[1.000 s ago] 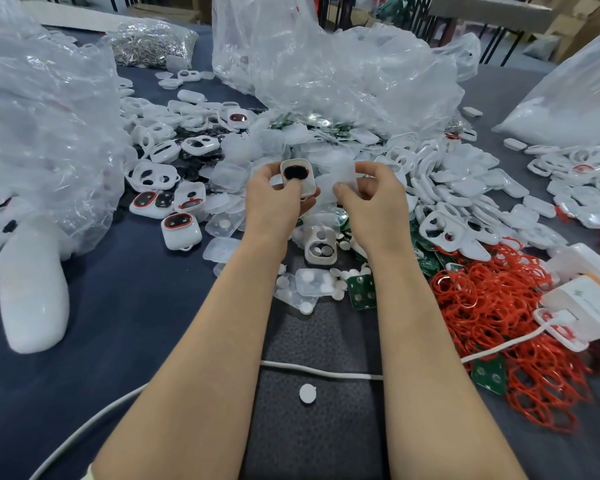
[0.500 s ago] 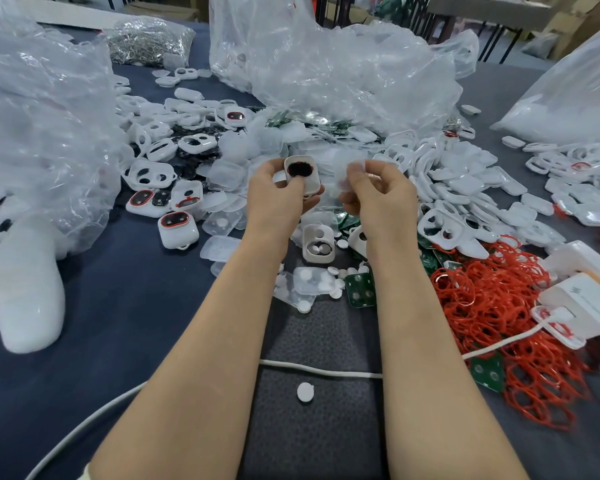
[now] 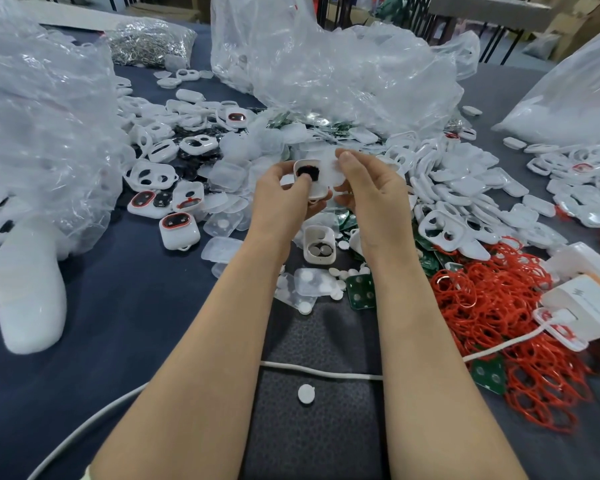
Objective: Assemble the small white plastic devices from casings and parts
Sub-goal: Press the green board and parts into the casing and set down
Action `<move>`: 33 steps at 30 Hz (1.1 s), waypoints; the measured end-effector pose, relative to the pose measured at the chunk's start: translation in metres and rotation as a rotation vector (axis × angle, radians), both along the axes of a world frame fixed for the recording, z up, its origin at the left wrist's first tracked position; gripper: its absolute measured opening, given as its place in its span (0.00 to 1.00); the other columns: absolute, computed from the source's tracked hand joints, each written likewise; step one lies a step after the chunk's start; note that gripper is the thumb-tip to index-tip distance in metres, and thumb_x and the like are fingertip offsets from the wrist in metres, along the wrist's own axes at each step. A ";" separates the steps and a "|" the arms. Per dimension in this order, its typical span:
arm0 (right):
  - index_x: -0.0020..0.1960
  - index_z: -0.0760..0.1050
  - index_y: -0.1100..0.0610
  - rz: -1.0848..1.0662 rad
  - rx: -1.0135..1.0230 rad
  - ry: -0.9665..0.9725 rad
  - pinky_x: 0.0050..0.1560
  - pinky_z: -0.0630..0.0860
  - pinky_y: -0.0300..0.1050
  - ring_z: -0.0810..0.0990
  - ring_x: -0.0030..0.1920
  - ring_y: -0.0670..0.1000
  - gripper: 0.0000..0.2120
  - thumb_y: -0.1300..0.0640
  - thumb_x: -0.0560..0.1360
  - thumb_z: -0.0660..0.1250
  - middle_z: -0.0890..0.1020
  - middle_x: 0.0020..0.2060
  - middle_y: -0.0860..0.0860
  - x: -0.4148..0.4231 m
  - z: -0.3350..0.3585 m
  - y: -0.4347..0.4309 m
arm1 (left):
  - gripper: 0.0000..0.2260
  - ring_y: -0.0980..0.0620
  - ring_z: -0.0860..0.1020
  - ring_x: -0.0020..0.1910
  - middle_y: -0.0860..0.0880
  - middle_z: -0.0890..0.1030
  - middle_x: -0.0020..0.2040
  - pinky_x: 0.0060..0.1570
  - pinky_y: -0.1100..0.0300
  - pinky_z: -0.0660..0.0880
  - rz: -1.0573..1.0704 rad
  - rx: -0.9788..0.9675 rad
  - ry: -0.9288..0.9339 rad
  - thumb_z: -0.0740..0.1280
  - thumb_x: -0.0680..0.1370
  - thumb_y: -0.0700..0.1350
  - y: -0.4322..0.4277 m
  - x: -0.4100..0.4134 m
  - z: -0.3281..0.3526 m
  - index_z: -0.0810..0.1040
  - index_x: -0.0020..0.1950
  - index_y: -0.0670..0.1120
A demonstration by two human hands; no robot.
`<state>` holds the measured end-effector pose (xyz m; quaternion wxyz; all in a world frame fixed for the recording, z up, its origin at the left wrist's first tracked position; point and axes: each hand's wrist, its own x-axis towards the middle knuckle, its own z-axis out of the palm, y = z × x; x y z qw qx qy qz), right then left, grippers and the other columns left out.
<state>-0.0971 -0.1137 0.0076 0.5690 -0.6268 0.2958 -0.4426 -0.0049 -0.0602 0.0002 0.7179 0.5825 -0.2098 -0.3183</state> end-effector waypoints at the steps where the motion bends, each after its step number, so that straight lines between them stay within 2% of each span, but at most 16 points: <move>1: 0.50 0.79 0.50 -0.024 -0.032 0.022 0.41 0.77 0.36 0.79 0.38 0.41 0.06 0.58 0.77 0.66 0.82 0.43 0.47 0.000 0.000 0.000 | 0.10 0.56 0.83 0.34 0.41 0.79 0.54 0.35 0.65 0.78 0.004 0.001 0.017 0.59 0.81 0.38 -0.001 0.000 0.000 0.73 0.62 0.40; 4: 0.55 0.74 0.50 -0.089 -0.108 0.082 0.44 0.79 0.40 0.80 0.39 0.44 0.11 0.64 0.77 0.64 0.82 0.43 0.48 0.000 -0.002 0.001 | 0.09 0.51 0.82 0.42 0.41 0.78 0.58 0.36 0.64 0.79 -0.010 0.001 0.077 0.56 0.83 0.42 -0.002 -0.001 0.001 0.74 0.58 0.43; 6: 0.56 0.70 0.51 -0.126 -0.128 0.102 0.48 0.79 0.44 0.81 0.42 0.48 0.13 0.64 0.77 0.65 0.83 0.43 0.48 0.000 -0.003 0.002 | 0.10 0.49 0.81 0.43 0.41 0.79 0.55 0.34 0.63 0.79 -0.013 -0.005 0.097 0.55 0.84 0.43 -0.002 -0.002 0.002 0.75 0.51 0.45; 8: 0.55 0.71 0.52 -0.147 -0.135 0.117 0.50 0.79 0.44 0.82 0.44 0.48 0.11 0.63 0.76 0.67 0.83 0.43 0.49 0.000 -0.003 0.002 | 0.12 0.50 0.81 0.40 0.42 0.80 0.49 0.34 0.63 0.79 -0.011 -0.013 0.116 0.54 0.84 0.44 -0.001 -0.001 0.003 0.75 0.45 0.48; 11: 0.50 0.73 0.54 -0.150 -0.146 0.123 0.51 0.79 0.47 0.82 0.45 0.50 0.06 0.63 0.76 0.67 0.83 0.44 0.51 0.000 -0.002 0.003 | 0.12 0.50 0.81 0.38 0.42 0.80 0.49 0.35 0.63 0.80 -0.030 -0.009 0.128 0.54 0.84 0.46 -0.002 -0.001 0.002 0.74 0.45 0.48; 15: 0.45 0.74 0.51 -0.158 -0.191 0.164 0.49 0.80 0.55 0.82 0.44 0.54 0.06 0.62 0.76 0.67 0.79 0.40 0.46 0.000 -0.001 0.004 | 0.12 0.50 0.81 0.39 0.39 0.80 0.54 0.33 0.64 0.78 -0.051 0.004 0.116 0.54 0.84 0.47 -0.002 -0.003 0.003 0.75 0.48 0.47; 18: 0.47 0.75 0.54 -0.176 -0.219 0.188 0.49 0.80 0.52 0.81 0.42 0.52 0.03 0.62 0.76 0.67 0.79 0.39 0.47 0.001 -0.002 0.004 | 0.12 0.49 0.81 0.42 0.38 0.80 0.56 0.36 0.62 0.80 -0.057 0.007 0.101 0.54 0.84 0.48 -0.003 -0.004 0.003 0.75 0.51 0.45; 21: 0.48 0.76 0.58 -0.223 -0.302 0.231 0.47 0.78 0.41 0.77 0.39 0.43 0.02 0.61 0.76 0.68 0.78 0.38 0.45 0.005 -0.006 0.005 | 0.12 0.44 0.81 0.50 0.38 0.80 0.56 0.52 0.52 0.80 -0.056 0.036 0.063 0.54 0.84 0.48 -0.003 -0.005 0.002 0.75 0.53 0.46; 23: 0.47 0.76 0.58 -0.278 -0.351 0.246 0.44 0.75 0.35 0.75 0.37 0.38 0.02 0.60 0.75 0.69 0.77 0.36 0.41 0.007 -0.009 0.007 | 0.12 0.43 0.80 0.54 0.39 0.81 0.54 0.57 0.49 0.78 -0.055 0.040 0.040 0.54 0.84 0.48 -0.003 -0.006 0.003 0.76 0.50 0.47; 26: 0.45 0.76 0.59 -0.351 -0.388 0.246 0.44 0.75 0.37 0.76 0.36 0.41 0.02 0.61 0.75 0.69 0.77 0.35 0.44 0.011 -0.011 0.008 | 0.11 0.44 0.80 0.57 0.41 0.81 0.56 0.60 0.47 0.76 -0.061 0.048 0.001 0.55 0.83 0.47 -0.002 -0.007 0.003 0.77 0.52 0.48; 28: 0.45 0.76 0.59 -0.378 -0.403 0.255 0.45 0.75 0.41 0.77 0.38 0.47 0.02 0.62 0.75 0.69 0.78 0.37 0.48 0.013 -0.011 0.009 | 0.10 0.46 0.80 0.55 0.43 0.80 0.57 0.57 0.50 0.78 -0.063 0.047 -0.010 0.56 0.83 0.47 -0.002 -0.007 0.001 0.76 0.56 0.47; 31: 0.45 0.76 0.60 -0.400 -0.411 0.264 0.45 0.75 0.43 0.78 0.40 0.49 0.02 0.61 0.75 0.68 0.80 0.39 0.51 0.016 -0.014 0.009 | 0.06 0.51 0.81 0.48 0.45 0.80 0.53 0.43 0.61 0.80 -0.076 0.027 -0.025 0.58 0.83 0.44 -0.002 -0.008 0.000 0.74 0.54 0.48; 33: 0.45 0.76 0.60 -0.394 -0.411 0.281 0.46 0.75 0.45 0.79 0.41 0.51 0.02 0.61 0.75 0.68 0.81 0.41 0.54 0.016 -0.015 0.008 | 0.04 0.51 0.81 0.46 0.45 0.81 0.50 0.40 0.63 0.80 -0.086 0.029 -0.059 0.60 0.82 0.43 -0.001 -0.008 0.000 0.73 0.52 0.50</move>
